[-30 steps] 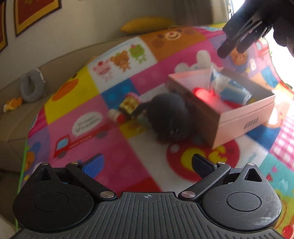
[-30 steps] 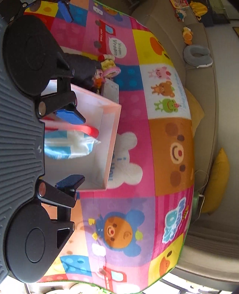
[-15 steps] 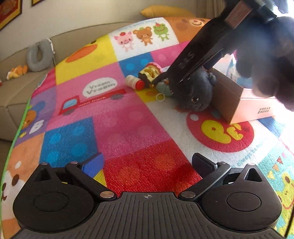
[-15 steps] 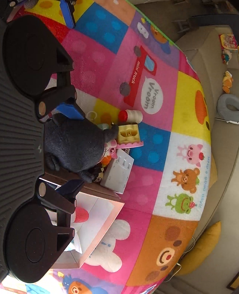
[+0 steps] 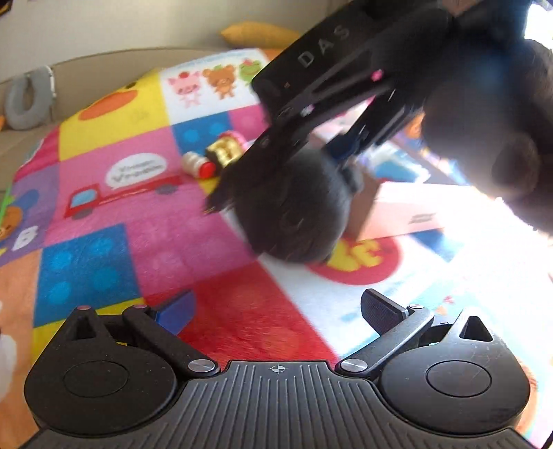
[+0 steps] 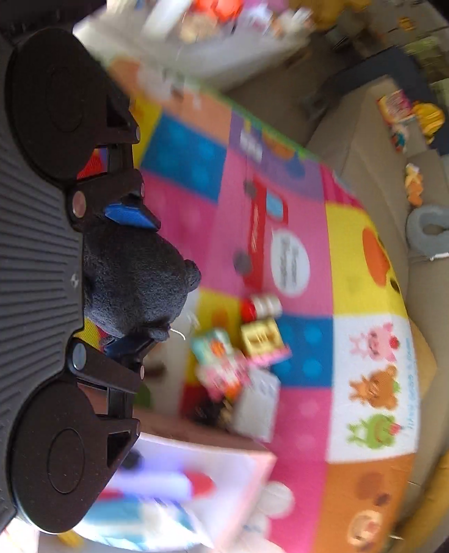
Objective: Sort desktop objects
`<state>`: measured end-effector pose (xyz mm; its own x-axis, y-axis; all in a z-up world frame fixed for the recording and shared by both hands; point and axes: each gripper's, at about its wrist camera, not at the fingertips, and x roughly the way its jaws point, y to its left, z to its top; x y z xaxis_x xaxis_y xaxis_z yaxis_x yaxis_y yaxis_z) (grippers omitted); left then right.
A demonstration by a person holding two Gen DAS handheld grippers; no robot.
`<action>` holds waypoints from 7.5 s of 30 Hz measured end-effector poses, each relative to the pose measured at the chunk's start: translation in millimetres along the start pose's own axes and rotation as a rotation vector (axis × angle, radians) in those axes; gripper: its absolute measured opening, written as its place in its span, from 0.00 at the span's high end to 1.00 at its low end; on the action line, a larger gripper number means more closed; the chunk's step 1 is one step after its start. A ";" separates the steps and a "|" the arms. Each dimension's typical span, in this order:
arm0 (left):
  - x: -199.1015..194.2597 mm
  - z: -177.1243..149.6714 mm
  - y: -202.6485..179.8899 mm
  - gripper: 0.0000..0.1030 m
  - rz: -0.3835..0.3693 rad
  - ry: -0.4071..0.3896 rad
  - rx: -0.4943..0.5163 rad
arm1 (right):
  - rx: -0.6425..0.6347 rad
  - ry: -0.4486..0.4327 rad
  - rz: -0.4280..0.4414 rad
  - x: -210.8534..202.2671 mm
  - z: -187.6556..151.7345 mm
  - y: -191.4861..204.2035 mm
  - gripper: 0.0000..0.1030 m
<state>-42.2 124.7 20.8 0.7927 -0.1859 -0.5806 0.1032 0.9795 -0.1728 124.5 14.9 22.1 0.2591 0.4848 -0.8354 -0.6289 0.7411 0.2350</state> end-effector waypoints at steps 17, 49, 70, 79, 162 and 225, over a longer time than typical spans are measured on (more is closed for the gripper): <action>20.8 -11.2 -5.9 0.00 0.163 0.035 0.065 | 0.077 -0.102 -0.150 -16.9 29.2 -41.4 0.27; 24.0 -12.4 -8.5 0.00 0.187 0.033 0.071 | -0.098 0.086 -0.318 -30.2 -98.3 -29.5 0.56; 43.7 21.3 -24.6 0.00 0.052 0.147 -0.028 | 0.042 -0.041 -0.288 -48.3 -198.3 -71.0 0.02; 79.2 33.3 -65.8 0.00 0.038 0.201 0.116 | 0.037 -0.169 -0.286 -51.3 -222.8 -69.3 0.00; 42.4 14.8 -73.0 0.00 0.035 0.033 0.140 | -0.020 -0.364 -0.442 -81.4 -209.8 -57.3 0.31; -36.6 -23.0 -171.9 0.04 -0.377 0.036 0.381 | 0.345 -0.497 -0.351 -115.9 -286.5 -86.7 0.00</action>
<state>-102.7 -38.6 53.4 0.6379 -0.5262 -0.5623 0.5928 0.8016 -0.0777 -61.1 -238.7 -43.9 0.7608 0.2833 -0.5839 -0.1987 0.9582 0.2060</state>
